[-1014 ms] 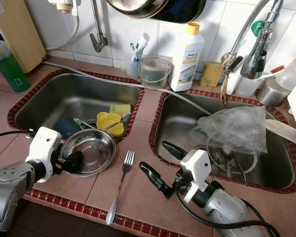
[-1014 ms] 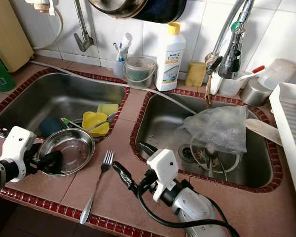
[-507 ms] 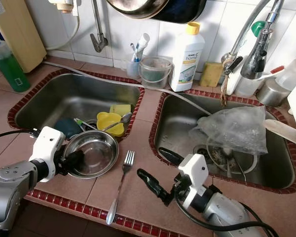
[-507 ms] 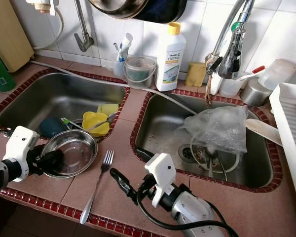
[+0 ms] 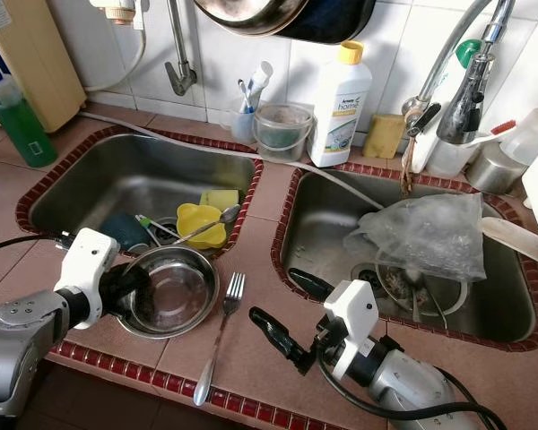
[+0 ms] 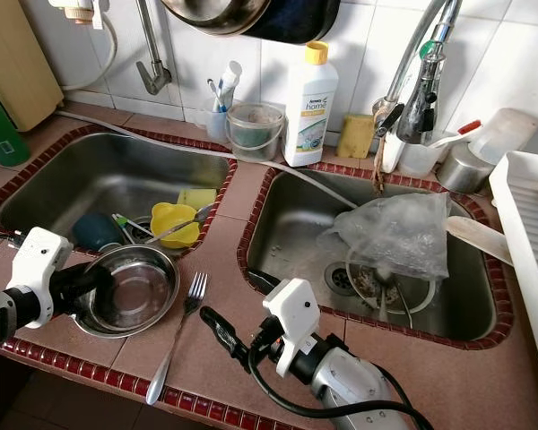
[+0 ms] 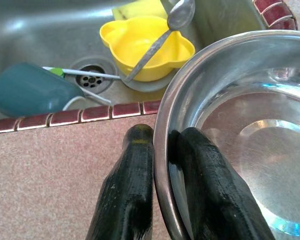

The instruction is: Kitchen organization

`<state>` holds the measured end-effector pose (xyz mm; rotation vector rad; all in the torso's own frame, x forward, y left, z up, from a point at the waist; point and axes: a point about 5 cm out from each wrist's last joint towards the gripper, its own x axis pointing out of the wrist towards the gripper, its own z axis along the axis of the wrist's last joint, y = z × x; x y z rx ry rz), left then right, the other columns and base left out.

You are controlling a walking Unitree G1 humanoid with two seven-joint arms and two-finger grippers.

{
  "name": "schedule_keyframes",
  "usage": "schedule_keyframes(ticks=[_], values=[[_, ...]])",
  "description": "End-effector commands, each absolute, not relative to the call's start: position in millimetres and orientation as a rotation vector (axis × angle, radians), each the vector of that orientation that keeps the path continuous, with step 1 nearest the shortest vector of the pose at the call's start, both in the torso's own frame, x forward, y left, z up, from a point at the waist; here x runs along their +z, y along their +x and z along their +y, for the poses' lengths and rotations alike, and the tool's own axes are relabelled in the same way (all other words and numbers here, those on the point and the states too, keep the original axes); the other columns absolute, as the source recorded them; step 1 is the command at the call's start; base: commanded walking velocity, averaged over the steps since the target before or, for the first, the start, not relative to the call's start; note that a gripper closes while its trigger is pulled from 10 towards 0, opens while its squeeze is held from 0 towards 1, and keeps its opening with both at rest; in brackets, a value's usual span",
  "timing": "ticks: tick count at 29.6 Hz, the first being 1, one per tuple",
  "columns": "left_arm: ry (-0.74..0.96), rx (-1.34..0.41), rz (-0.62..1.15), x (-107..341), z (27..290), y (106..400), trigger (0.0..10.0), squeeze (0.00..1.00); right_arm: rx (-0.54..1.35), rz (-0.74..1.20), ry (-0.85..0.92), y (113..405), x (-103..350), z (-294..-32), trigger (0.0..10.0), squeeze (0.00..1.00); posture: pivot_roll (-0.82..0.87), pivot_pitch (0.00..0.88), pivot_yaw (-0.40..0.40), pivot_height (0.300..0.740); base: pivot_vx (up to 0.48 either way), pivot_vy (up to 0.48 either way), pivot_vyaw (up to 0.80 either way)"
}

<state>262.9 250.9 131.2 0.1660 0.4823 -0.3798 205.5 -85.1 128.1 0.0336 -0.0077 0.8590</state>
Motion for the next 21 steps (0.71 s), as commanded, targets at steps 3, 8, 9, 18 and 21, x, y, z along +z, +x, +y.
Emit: schedule_keyframes(ticks=[3,8,9,18,21], values=[[0.165,-0.391,0.502,126.4,248.7,261.7,0.0,0.0,0.867,-0.027,0.033,203.6,132.9,-85.0,10.0,0.0,-0.05,0.068,0.007,0.74,0.0,0.0,0.0],[0.159,-0.393,0.499,125.5,247.4,262.3,0.0,0.0,0.866,-0.026,0.034,203.8,132.8,-85.2,10.0,0.0,-0.05,0.065,0.009,0.74,0.0,0.0,0.0],[0.159,-0.393,0.499,125.5,247.4,262.3,0.0,0.0,0.866,-0.026,0.034,203.8,132.8,-85.2,10.0,0.0,-0.05,0.065,0.009,0.74,0.0,0.0,0.0],[0.044,-0.403,0.38,137.7,232.3,273.3,0.0,0.0,0.811,-0.058,0.057,211.4,136.8,-87.6,10.0,0.0,-0.06,0.065,0.01,0.74,0.0,0.0,0.0],[0.013,-0.403,0.339,142.3,228.5,276.5,0.0,0.0,0.787,-0.078,0.065,215.4,139.5,-88.9,10.0,0.0,-0.06,0.065,0.01,0.74,0.0,0.0,0.0]])
